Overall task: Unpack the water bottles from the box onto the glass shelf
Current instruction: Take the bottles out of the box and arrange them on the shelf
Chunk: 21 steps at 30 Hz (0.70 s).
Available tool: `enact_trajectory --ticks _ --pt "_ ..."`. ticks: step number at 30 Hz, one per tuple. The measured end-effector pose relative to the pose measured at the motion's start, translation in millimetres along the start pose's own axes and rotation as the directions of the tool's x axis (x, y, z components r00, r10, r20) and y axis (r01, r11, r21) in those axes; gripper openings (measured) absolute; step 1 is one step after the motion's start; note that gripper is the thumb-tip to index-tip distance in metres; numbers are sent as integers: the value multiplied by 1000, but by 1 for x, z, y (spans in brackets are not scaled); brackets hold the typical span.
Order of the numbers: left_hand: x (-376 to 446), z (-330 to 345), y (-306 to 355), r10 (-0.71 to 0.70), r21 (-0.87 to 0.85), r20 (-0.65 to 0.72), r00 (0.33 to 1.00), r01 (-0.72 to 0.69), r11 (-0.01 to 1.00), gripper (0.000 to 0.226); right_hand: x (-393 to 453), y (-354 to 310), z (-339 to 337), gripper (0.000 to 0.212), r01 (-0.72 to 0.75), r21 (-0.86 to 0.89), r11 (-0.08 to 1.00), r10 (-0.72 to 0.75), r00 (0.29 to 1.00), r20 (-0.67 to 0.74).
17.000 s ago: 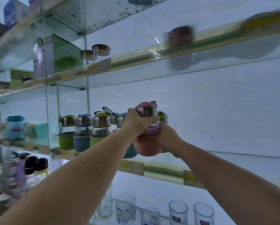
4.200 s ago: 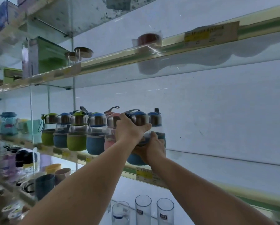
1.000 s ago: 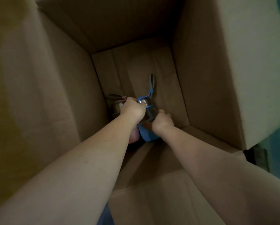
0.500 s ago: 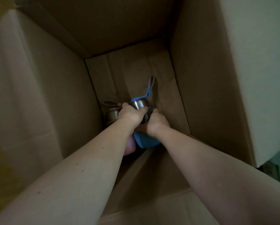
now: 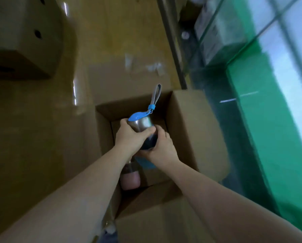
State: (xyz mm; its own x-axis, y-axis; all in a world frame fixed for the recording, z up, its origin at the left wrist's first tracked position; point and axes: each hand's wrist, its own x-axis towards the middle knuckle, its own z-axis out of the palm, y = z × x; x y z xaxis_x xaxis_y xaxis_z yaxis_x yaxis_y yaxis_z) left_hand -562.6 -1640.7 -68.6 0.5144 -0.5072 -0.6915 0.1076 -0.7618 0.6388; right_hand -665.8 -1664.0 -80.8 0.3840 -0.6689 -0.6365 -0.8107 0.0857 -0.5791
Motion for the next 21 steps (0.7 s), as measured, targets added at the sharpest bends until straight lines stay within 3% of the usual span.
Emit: enact_trajectory --ticks 7,10,16,21 --pt "-114 -84 161 273 -54 -93 957 -279 959 58 -80 -143 -111 91 232 -28 972 -233 963 -138" --pt "-168 -121 224 388 -46 -151 909 -399 916 67 -125 -202 -158 95 338 -13 941 -334 920 -205" --pt "-293 -185 333 595 -7 -230 770 -612 790 67 -230 -303 -243 94 516 94 852 -466 827 -313" --pt "-404 -234 411 768 77 -257 587 -779 622 63 -332 -380 -306 104 633 75 771 -550 720 -422"
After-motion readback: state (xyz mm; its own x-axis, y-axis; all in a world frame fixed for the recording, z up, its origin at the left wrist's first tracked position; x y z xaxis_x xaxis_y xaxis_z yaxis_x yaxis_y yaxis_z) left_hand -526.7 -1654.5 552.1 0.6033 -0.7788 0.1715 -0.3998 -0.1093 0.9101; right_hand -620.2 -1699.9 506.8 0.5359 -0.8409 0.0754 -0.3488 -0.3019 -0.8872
